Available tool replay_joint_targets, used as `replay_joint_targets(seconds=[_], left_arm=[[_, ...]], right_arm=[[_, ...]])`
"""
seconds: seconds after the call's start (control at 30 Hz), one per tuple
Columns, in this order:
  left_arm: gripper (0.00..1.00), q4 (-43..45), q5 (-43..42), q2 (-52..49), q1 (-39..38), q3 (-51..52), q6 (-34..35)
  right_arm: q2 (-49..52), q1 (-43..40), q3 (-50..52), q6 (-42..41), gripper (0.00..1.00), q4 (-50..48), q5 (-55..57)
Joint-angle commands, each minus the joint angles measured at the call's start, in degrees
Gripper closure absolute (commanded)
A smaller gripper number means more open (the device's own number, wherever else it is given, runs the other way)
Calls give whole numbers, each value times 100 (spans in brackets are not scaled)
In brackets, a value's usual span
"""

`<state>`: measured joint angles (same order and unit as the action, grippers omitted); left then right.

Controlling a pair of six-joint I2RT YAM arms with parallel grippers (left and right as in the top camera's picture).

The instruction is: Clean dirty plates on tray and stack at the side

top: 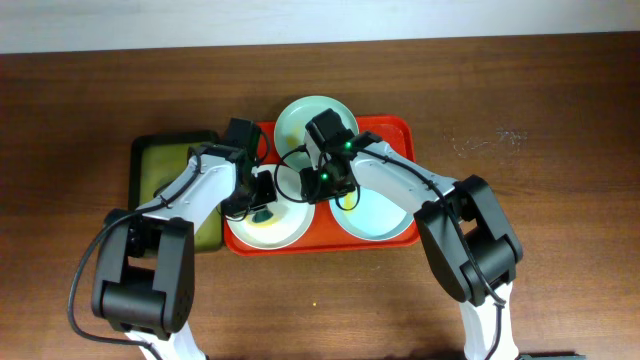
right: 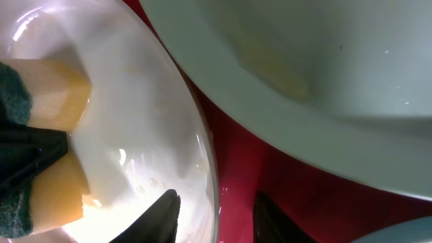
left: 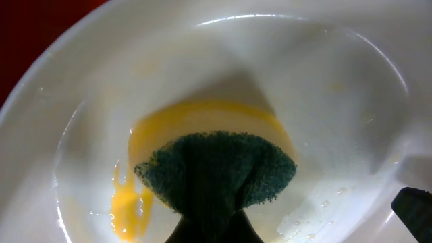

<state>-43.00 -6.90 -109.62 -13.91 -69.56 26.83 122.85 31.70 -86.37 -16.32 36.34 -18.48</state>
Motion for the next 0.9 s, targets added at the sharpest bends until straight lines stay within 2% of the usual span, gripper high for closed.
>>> replay_joint_targets(seconds=[0.0,0.5,0.6,0.63,0.67,0.87], left_arm=[[100,11,-83,-85,-7,15,-76],[100,13,-83,-85,-7,15,-76],[100,13,-83,-85,-7,15,-76],[100,13,-83,-85,-9,15,-76],[100,13,-83,-85,-20,15,-76],[100,37,-79,-96,-308,15,-74]], right_arm=[[55,15,66,-22,63,-20,-33],[55,17,68,-17,63,-136,-31],[55,17,157,-22,90,-240,-4],[55,15,186,-22,93,-256,26],[55,15,203,-22,96,-254,83],[55,15,205,-22,96,-223,98]])
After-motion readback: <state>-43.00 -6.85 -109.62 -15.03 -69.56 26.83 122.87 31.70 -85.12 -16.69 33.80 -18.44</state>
